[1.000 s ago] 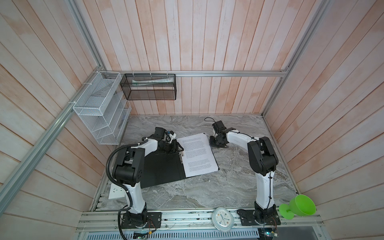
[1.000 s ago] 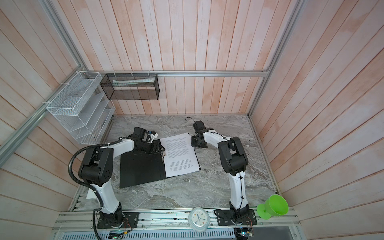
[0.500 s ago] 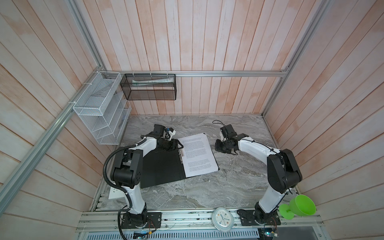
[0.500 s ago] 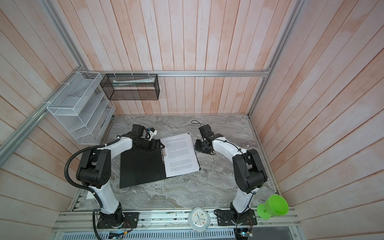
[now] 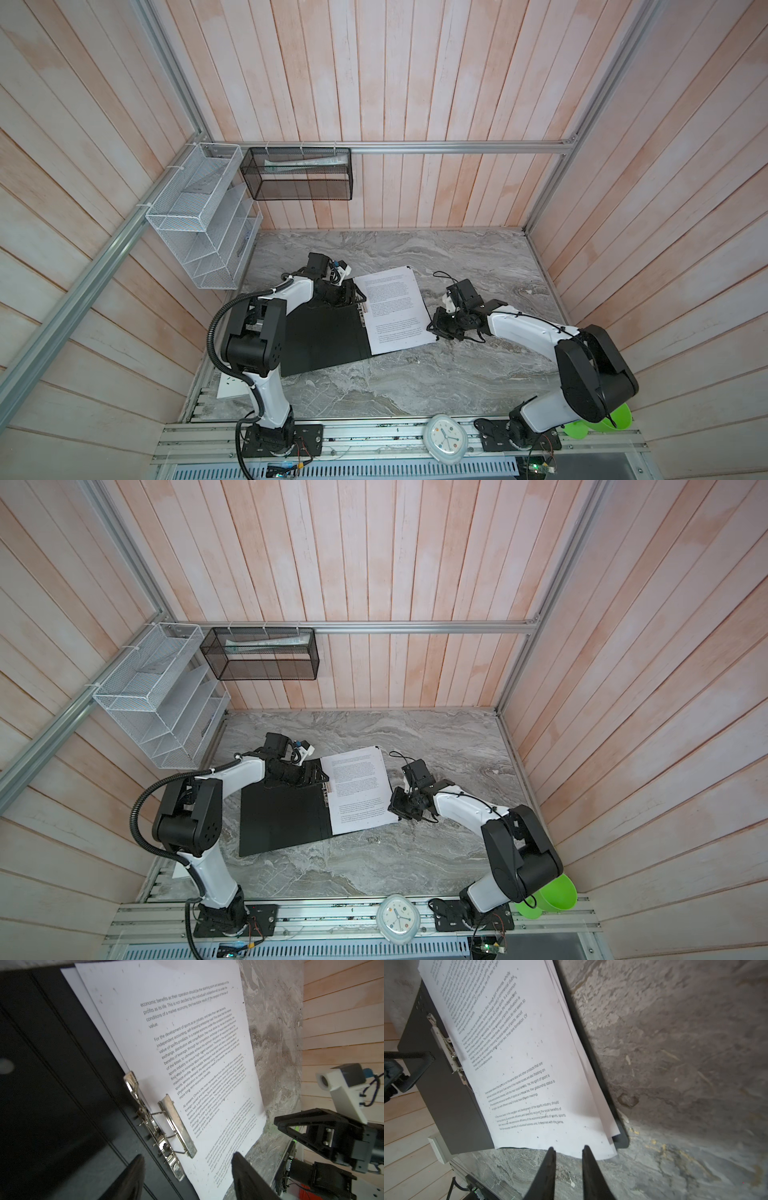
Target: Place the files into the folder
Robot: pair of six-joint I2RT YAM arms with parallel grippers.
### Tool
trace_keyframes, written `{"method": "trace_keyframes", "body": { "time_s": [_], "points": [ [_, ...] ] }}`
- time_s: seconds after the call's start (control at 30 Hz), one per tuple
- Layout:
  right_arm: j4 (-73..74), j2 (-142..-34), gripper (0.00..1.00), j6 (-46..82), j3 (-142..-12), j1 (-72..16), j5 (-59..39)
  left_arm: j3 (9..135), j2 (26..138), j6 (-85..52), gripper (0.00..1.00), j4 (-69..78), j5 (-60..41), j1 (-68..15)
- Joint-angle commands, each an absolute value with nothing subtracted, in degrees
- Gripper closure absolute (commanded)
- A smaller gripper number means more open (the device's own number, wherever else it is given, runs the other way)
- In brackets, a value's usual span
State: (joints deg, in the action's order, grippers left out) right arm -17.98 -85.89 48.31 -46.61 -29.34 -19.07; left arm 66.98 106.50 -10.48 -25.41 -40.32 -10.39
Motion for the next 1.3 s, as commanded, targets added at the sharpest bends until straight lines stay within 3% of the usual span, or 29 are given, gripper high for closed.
{"method": "trace_keyframes", "body": {
  "time_s": [0.0,0.2,0.6,1.27],
  "points": [
    [-19.95,-82.15,0.77,50.62,-46.07,-31.52,-18.77,70.69,105.88,-6.99,0.32,-27.75,-41.26,-10.28],
    [-23.52,-78.27,0.78,53.12,-43.06,-36.01,-17.33,82.00,108.46,-2.04,0.32,-27.65,-39.03,-10.61],
    [-22.73,-79.98,0.80,55.25,-40.21,-40.84,-11.53,109.95,129.26,1.07,0.32,-36.66,-33.12,-14.88],
    [-25.74,-85.94,0.81,53.22,-44.12,-42.97,-4.32,122.02,141.30,2.18,0.31,-38.07,-29.35,-18.18]
  ]
}}
